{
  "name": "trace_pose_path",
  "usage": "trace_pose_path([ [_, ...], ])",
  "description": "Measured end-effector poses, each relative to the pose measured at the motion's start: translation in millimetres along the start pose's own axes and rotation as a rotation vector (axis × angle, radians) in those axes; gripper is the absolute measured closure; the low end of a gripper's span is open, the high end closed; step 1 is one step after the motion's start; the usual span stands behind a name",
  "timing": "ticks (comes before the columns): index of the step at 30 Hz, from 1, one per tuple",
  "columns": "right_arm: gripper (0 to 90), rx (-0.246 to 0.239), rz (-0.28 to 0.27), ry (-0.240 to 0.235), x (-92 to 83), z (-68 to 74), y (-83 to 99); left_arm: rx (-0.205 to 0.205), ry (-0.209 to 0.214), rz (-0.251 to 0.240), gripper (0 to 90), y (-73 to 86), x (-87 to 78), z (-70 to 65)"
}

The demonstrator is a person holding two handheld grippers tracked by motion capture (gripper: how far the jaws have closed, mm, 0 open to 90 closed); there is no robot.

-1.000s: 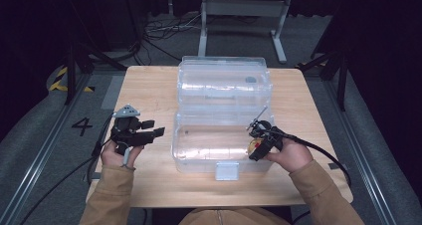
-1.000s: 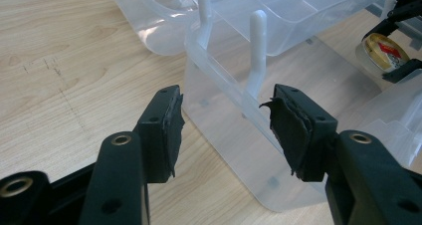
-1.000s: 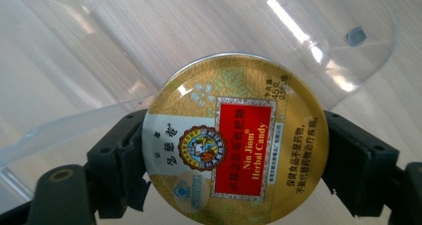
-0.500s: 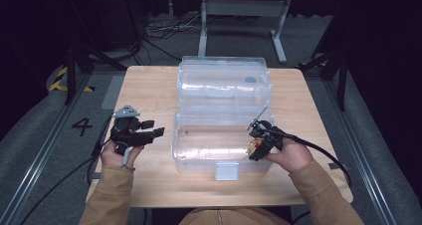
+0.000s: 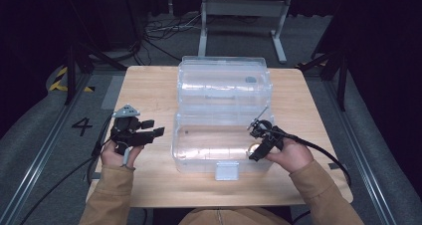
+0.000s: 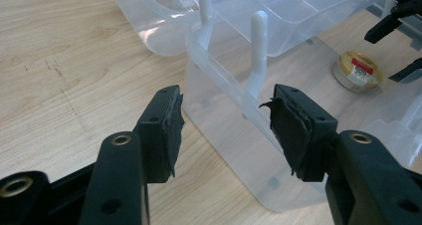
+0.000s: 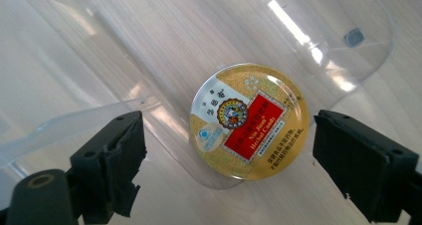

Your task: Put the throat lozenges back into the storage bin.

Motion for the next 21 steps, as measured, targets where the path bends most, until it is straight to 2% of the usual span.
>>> trace_pose_path([
  [5, 15.0, 0.006, -0.027, -0.007, -7.1, 0.0, -0.9, -0.005, 0.000, -0.008, 46.6, -1.1, -0.5, 0.3],
  [9, 15.7, 0.003, -0.070, -0.024, -16.1, -1.0, -1.6, -0.002, 0.009, -0.014, 46.6, -2.6, 0.6, 0.2],
  [13, 17.8, -0.009, -0.138, -0.029, -27.9, -2.6, -3.2, -0.004, 0.014, -0.018, 46.7, -3.7, 2.0, -1.1],
  [14, 17.8, -0.009, -0.138, -0.029, -27.9, -2.6, -3.2, -0.004, 0.014, -0.018, 46.7, -3.7, 2.0, -1.1],
  [15, 20.4, -0.009, -0.185, -0.030, -36.2, -4.2, -4.6, 0.000, 0.019, -0.020, 46.7, -4.4, 2.6, -1.7],
  [17, 21.9, -0.006, -0.202, -0.031, -39.0, -4.4, -5.3, 0.000, 0.018, -0.020, 46.7, -4.7, 2.6, -2.2],
  [18, 25.5, -0.002, -0.245, -0.039, -46.5, -5.4, -6.6, 0.006, 0.016, -0.025, 47.4, -5.9, 3.0, -2.7],
  [19, 25.5, -0.002, -0.245, -0.039, -46.5, -5.4, -6.6, 0.006, 0.016, -0.025, 48.2, -5.9, 3.0, -2.7],
  [20, 31.2, 0.000, -0.294, -0.059, -54.9, -6.4, -7.4, 0.001, 0.009, -0.025, 49.0, -6.6, 3.8, -3.4],
  [21, 31.2, 0.000, -0.294, -0.059, -54.9, -6.4, -7.4, 0.001, 0.009, -0.025, 49.2, -6.6, 3.8, -3.4],
])
Point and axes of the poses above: each handheld gripper's, and its own axes: x roughly forward along the jaws, y roughly out of its underside, z roughly to its left, the point moved 8 cm from there along x, roughly forward along the jaws, and after that the axes turned 7 degrees about -z, right-handed, at the moved point
